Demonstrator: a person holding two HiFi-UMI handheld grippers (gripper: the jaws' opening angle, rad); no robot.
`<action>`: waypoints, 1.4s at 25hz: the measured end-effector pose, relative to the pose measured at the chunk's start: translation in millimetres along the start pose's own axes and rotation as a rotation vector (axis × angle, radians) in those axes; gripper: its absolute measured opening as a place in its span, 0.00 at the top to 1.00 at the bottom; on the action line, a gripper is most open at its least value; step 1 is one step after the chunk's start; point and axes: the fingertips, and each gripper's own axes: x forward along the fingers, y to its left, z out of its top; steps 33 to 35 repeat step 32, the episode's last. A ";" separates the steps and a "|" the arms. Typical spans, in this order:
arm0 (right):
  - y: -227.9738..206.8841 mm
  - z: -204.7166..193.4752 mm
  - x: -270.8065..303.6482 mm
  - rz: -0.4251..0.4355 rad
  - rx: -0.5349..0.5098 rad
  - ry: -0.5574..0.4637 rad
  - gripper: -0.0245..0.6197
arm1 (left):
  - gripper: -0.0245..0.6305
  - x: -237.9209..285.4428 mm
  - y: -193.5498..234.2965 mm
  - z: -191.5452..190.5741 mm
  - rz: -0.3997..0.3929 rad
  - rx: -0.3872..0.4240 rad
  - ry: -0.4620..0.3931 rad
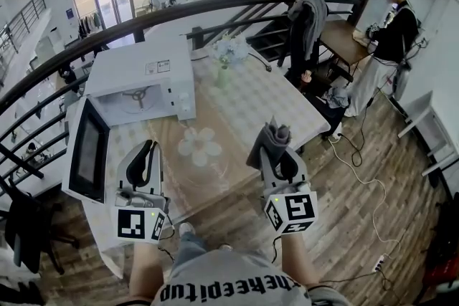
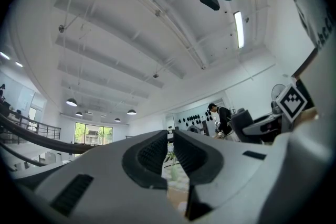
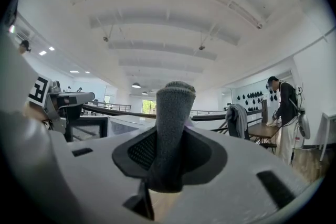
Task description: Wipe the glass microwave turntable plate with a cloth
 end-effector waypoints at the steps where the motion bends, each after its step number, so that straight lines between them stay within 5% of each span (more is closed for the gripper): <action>1: -0.4 1.1 -0.8 -0.003 -0.003 -0.004 0.79 | 0.91 -0.4 -0.2 -0.2 0.001 0.000 0.000; 35: 20.6 4.8 15.6 0.018 0.016 -0.048 0.79 | 0.91 -7.4 20.5 -11.8 0.036 -0.007 0.021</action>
